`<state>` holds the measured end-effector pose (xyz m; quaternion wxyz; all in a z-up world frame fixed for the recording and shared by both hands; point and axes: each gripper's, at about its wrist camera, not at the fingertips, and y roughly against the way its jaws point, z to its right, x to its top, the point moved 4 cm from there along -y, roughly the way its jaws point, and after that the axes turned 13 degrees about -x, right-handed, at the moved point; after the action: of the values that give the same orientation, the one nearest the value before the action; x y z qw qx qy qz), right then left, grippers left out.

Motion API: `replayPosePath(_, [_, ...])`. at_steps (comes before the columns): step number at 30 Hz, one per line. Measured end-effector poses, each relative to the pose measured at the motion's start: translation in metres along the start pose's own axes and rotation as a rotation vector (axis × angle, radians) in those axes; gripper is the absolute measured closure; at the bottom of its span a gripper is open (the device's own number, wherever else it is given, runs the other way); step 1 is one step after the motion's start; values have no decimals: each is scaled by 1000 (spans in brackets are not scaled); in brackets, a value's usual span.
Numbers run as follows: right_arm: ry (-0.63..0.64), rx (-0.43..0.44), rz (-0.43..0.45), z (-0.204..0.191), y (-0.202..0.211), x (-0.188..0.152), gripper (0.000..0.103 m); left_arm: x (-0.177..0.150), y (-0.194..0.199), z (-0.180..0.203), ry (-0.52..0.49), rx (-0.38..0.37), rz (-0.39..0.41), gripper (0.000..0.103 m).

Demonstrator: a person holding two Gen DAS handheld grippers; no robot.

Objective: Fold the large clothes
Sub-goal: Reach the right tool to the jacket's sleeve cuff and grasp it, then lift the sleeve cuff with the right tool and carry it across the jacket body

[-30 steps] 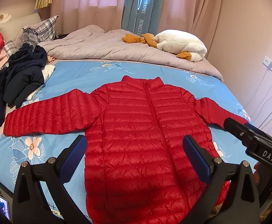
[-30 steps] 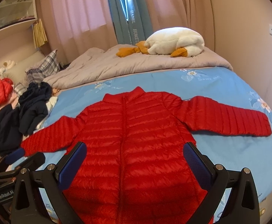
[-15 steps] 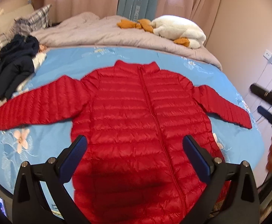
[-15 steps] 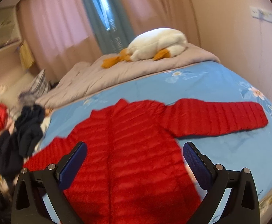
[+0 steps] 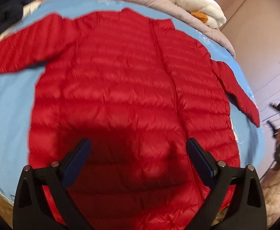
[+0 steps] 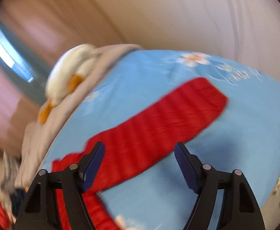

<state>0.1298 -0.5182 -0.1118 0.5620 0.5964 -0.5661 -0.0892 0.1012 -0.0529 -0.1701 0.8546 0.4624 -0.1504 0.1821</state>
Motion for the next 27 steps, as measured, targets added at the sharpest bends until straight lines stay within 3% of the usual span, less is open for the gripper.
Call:
replayPosePath(4, [-80, -69, -60, 31, -39, 9, 39, -2, -3, -5, 20, -5, 11, 5])
replayPosePath(8, [-183, -44, -128, 50, -70, 8, 40, -4, -6, -10, 37, 6, 4, 5])
replayPosePath(14, [-261, 13, -104, 48, -83, 23, 41, -6, -7, -15, 41, 12, 6, 5])
replayPosePath(18, [-206, -67, -75, 45, -91, 30, 55, -6, -9, -15, 40, 23, 3, 5])
replayPosePath(20, [-169, -100, -54, 40, -90, 32, 68, -5, -8, -15, 42, 23, 5, 5])
replayPosePath(22, [-153, -94, -48, 39, -87, 31, 91, -3, -7, -15, 47, 19, 8, 5])
replayPosePath(27, [-87, -82, 47, 26, -57, 39, 96, 7, 7, -17, 50, 30, 47, 5])
